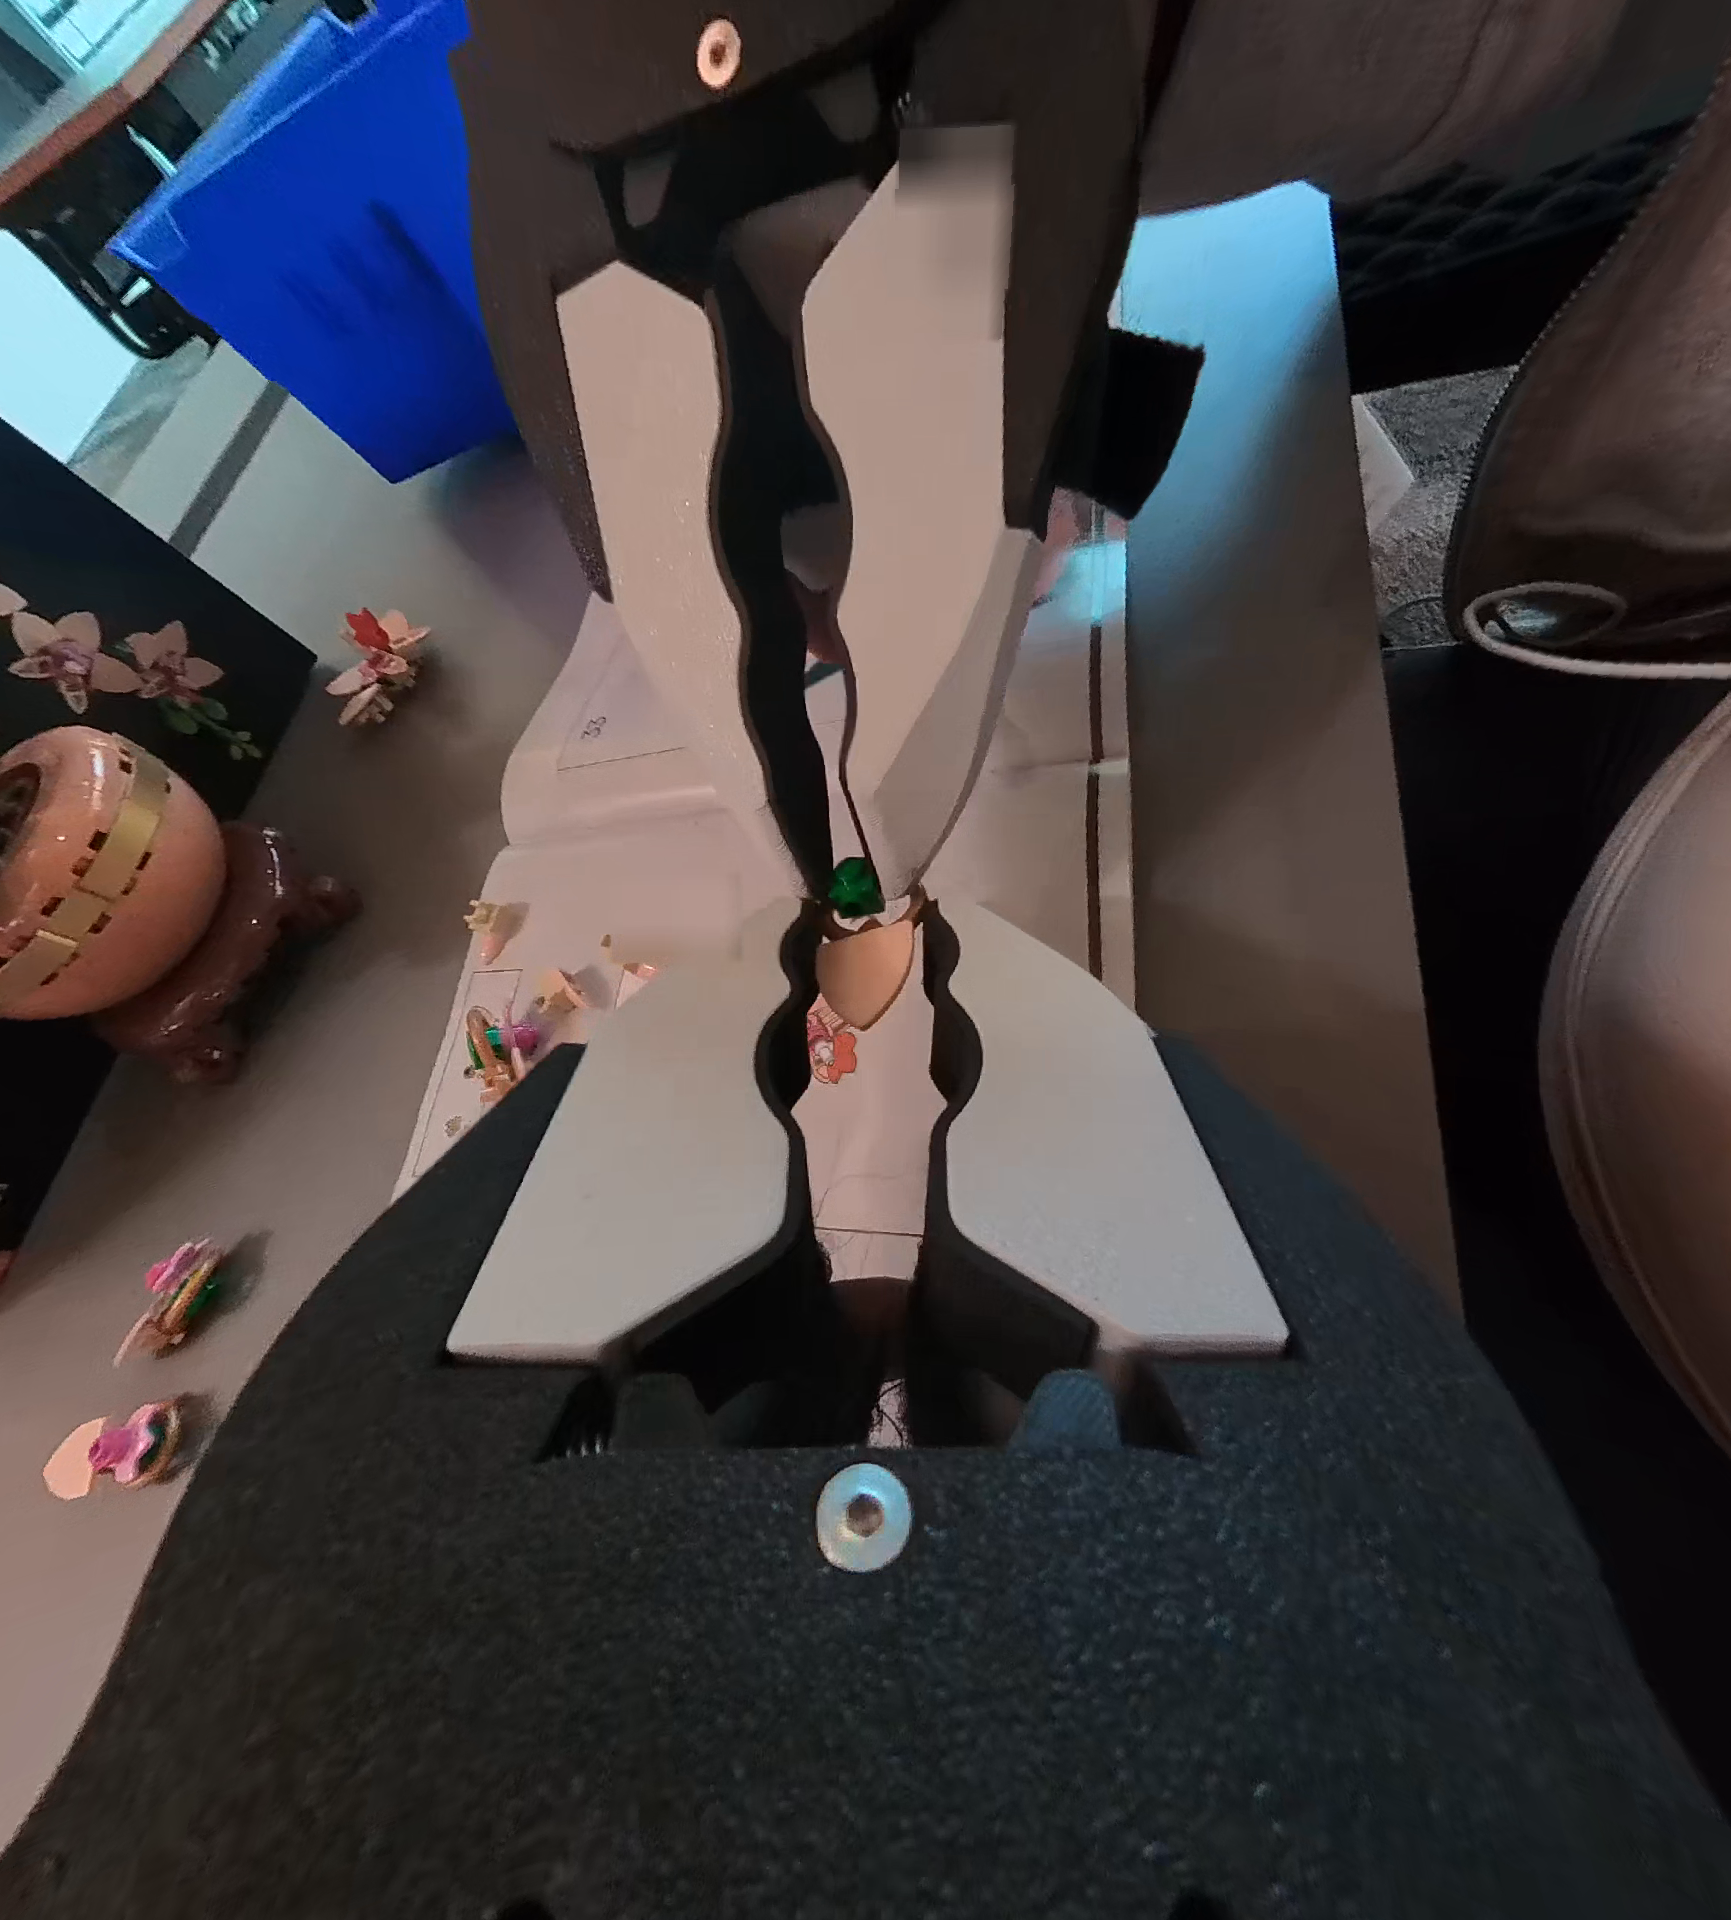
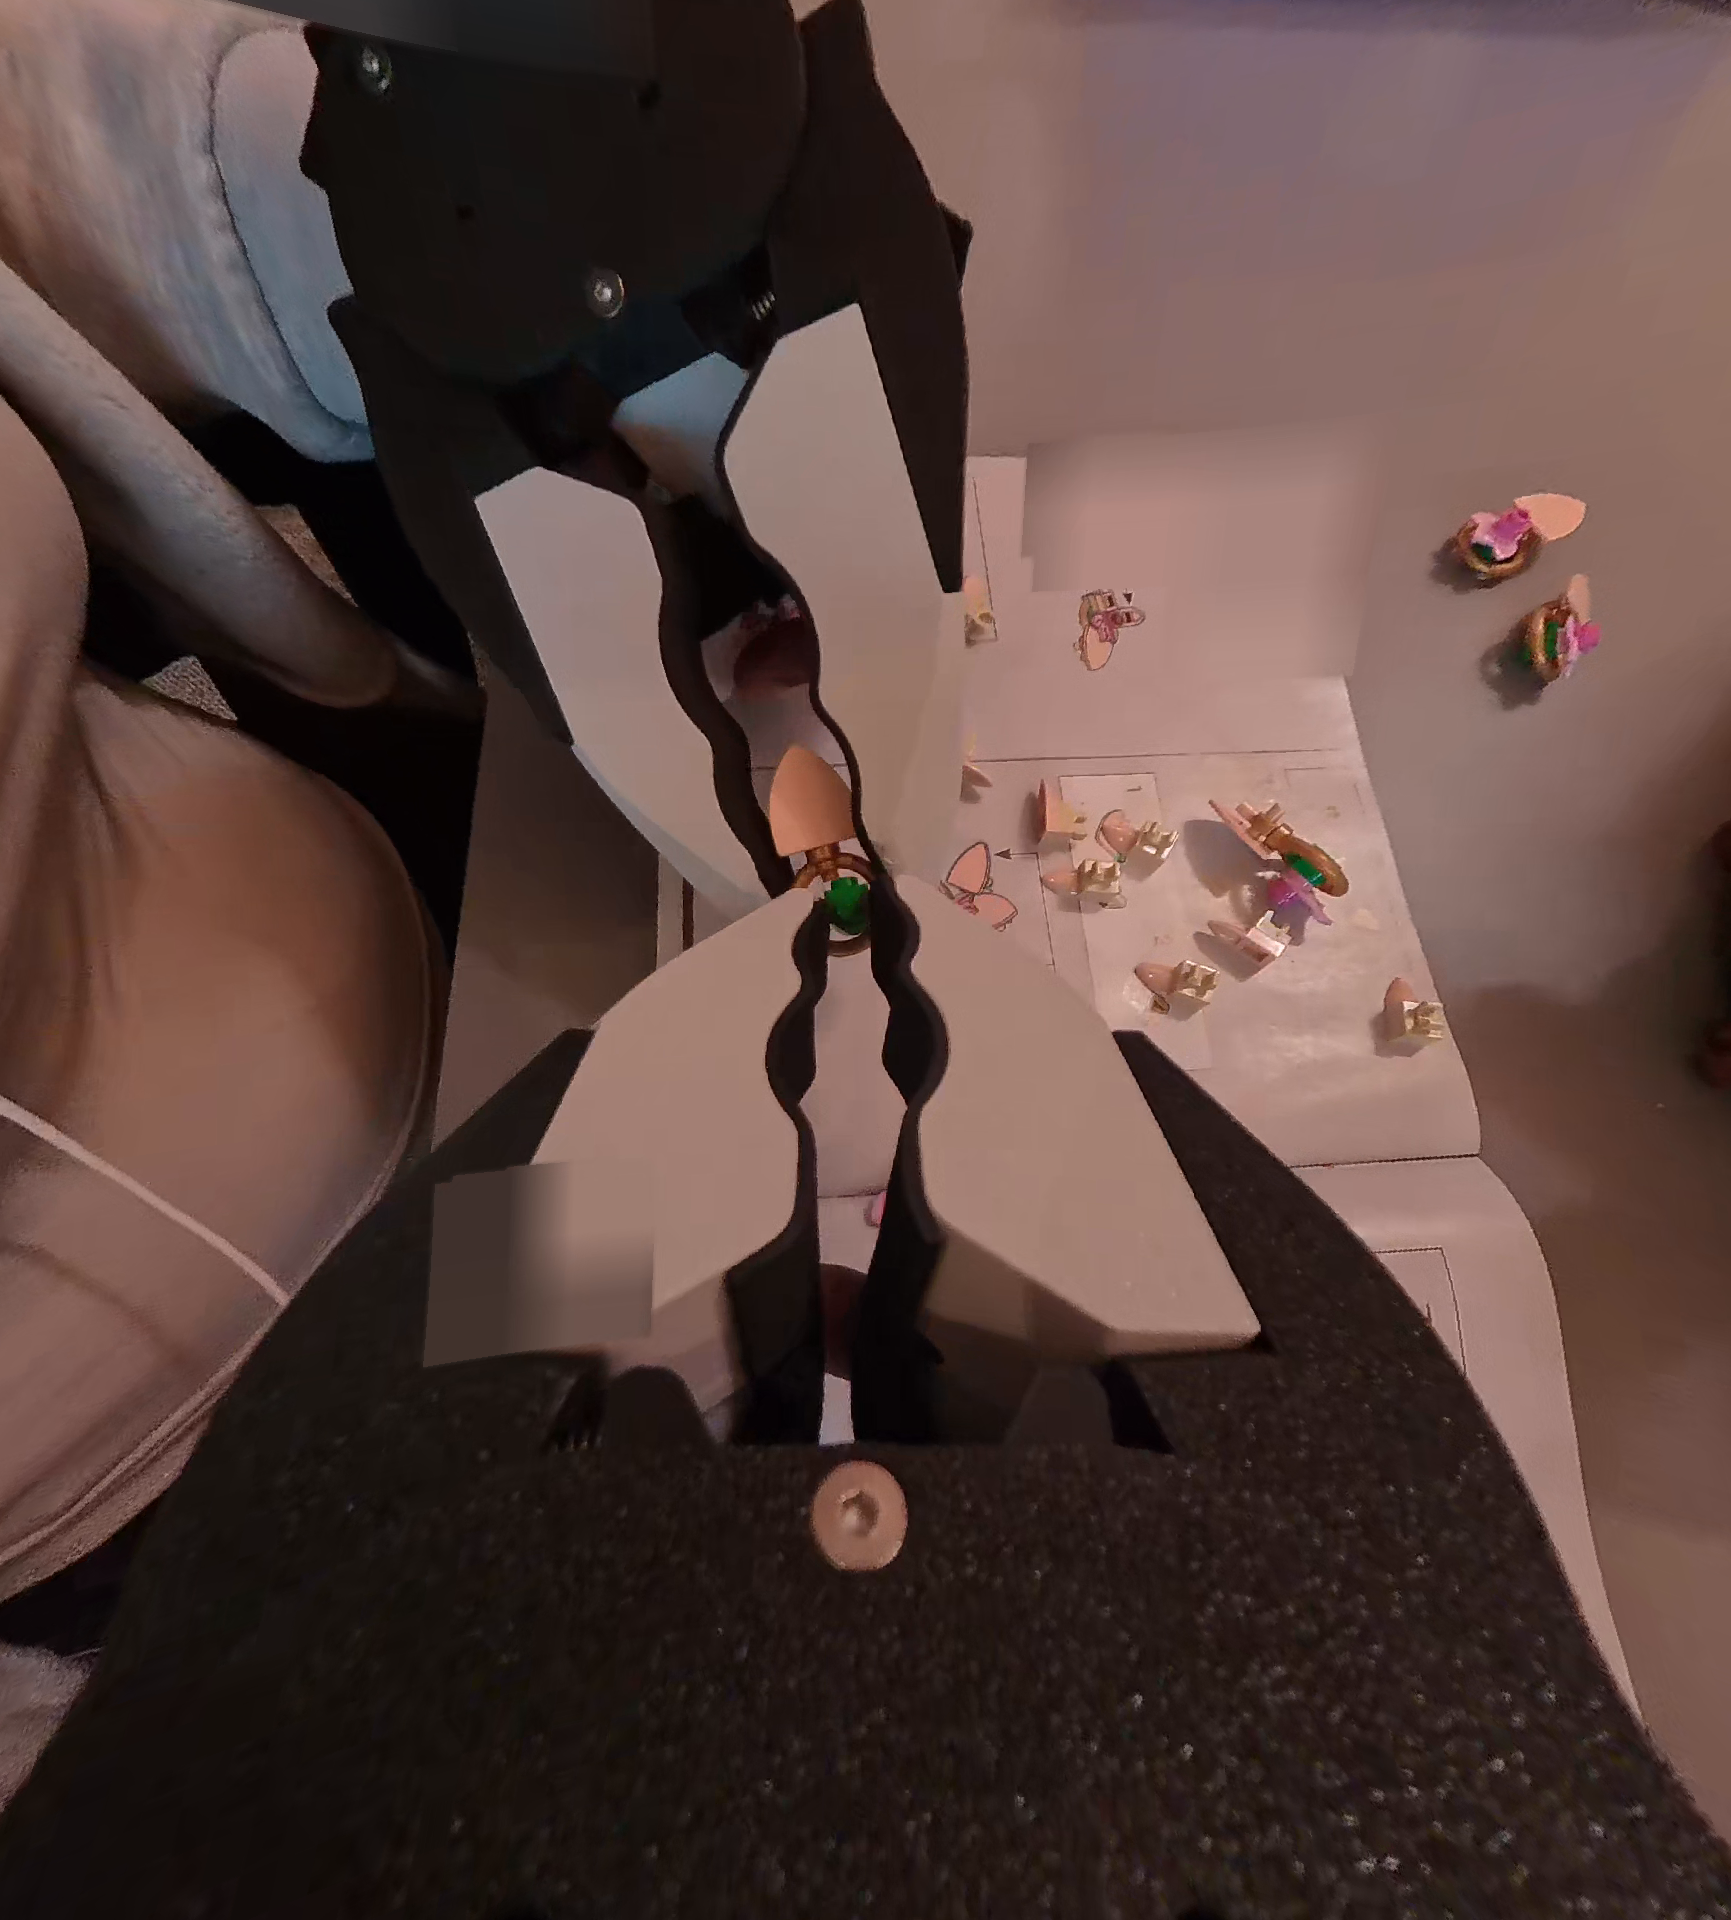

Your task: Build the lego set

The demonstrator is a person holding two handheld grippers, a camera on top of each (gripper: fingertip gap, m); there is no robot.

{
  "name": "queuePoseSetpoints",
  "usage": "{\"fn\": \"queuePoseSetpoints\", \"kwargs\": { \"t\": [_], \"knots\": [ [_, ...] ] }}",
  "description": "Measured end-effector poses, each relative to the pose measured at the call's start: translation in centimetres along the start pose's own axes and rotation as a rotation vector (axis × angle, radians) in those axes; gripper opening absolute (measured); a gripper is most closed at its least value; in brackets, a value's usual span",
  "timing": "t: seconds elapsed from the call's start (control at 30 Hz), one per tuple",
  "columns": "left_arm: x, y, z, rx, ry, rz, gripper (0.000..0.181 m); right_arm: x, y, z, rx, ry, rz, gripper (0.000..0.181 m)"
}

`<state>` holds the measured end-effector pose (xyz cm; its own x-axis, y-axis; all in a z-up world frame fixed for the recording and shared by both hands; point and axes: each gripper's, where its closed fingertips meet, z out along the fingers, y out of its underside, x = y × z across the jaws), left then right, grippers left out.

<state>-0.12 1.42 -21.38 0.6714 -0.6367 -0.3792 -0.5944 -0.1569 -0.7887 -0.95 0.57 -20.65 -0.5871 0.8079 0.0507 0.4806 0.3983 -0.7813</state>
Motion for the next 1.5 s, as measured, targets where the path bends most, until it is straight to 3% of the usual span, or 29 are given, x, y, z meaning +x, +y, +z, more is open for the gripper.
{"fn": "queuePoseSetpoints", "kwargs": {
  "t": [0.4, 0.67, 0.9, 1.33, 1.5],
  "knots": [
    [0.5, 1.5, 1.3, -0.14, 0.018, 0.012, 0.019, -0.2, 1.9, 0.8, -0.094, -0.012, 0.022, 0.008],
    [0.6, 1.8, 1.6, -0.157, 0.143, -0.15, 0.019, 0.2, 2.0, 0.8, -0.089, -0.007, 0.079, 0.008],
    [0.9, 1.9, 1.7, -0.175, 0.267, -0.28, 0.019, 0.7, 2.5, 0.8, -0.082, -0.067, 0.268, 0.008],
    [0.8, 2.2, 0.8, -0.164, 0.178, -0.202, 0.028, 0.2, 2.8, 1.5, -0.105, -0.073, 0.232, 0.008],
    [0.8, 2.3, 0.5, -0.154, 0.144, -0.155, 0.027, 0.0, 0.6, 1.2, 0.009, -0.083, 0.224, 0.008]
  ]
}}
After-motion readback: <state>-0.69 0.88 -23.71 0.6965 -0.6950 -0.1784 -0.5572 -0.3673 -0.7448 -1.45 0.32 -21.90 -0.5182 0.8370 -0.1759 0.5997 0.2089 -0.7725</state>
